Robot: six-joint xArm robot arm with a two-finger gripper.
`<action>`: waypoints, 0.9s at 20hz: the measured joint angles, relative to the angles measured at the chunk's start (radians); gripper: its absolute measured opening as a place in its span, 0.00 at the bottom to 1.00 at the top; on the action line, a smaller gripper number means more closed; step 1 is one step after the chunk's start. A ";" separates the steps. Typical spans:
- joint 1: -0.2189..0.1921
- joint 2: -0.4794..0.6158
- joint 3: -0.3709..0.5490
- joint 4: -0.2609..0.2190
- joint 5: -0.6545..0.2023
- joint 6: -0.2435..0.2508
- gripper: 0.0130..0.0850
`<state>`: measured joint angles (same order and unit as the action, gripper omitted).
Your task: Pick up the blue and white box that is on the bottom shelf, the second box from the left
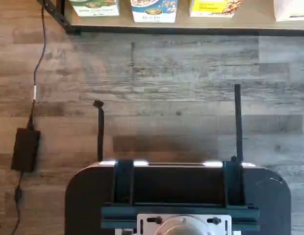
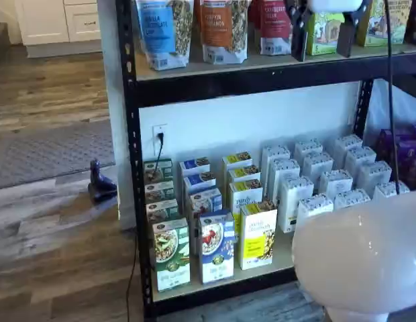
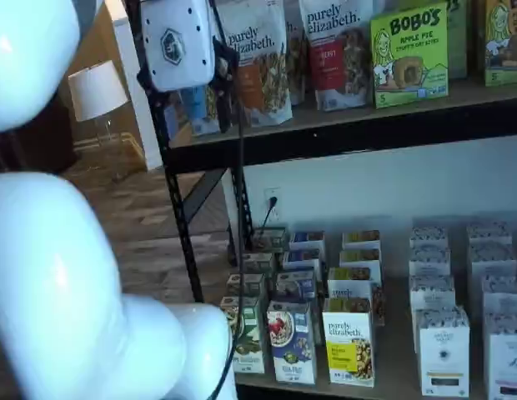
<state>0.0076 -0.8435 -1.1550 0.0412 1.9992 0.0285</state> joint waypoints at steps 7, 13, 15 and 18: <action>-0.048 -0.010 0.014 0.058 -0.022 -0.026 1.00; 0.005 -0.021 0.061 0.018 -0.069 0.009 1.00; 0.028 -0.028 0.089 0.009 -0.099 0.028 1.00; 0.065 -0.033 0.129 -0.005 -0.136 0.059 1.00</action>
<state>0.0721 -0.8763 -1.0258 0.0365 1.8633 0.0874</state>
